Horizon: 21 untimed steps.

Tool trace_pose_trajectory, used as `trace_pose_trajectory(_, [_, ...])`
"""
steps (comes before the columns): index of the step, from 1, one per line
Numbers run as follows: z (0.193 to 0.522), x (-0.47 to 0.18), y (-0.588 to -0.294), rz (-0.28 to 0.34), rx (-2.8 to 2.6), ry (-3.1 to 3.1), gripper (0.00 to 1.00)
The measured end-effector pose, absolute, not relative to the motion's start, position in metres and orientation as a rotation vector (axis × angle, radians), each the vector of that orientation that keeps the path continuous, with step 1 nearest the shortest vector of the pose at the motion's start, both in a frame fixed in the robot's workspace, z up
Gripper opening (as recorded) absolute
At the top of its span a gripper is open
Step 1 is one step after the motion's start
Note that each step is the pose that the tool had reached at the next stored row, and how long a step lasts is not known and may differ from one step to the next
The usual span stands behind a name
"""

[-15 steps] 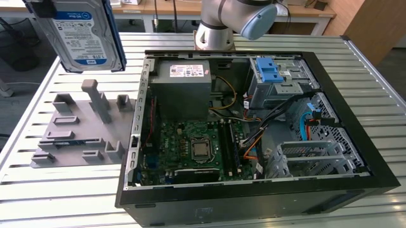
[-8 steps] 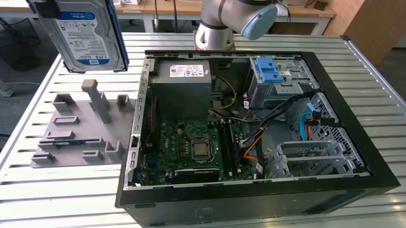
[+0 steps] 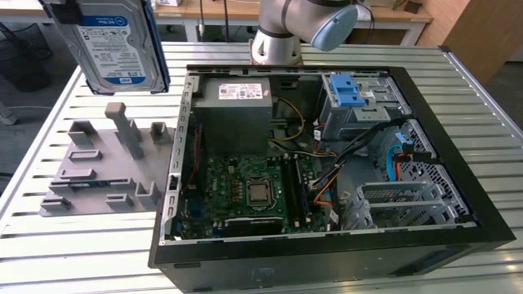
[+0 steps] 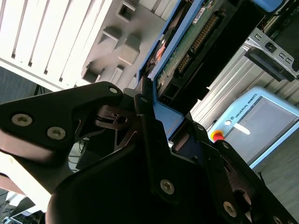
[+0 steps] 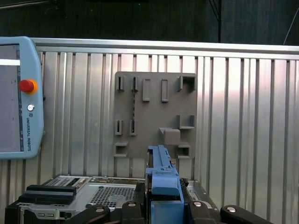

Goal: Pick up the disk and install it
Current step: 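Pick up the disk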

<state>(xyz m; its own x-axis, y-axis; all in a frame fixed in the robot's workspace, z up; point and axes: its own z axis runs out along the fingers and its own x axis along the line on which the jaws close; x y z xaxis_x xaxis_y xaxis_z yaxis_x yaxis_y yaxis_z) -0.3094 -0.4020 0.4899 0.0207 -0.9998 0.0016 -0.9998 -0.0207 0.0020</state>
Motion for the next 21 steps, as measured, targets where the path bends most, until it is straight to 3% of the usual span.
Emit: trace_pose_trajectory(21, [0.490, -0.290, -0.410, 0.001, 2.242, -2.196, 0.36])
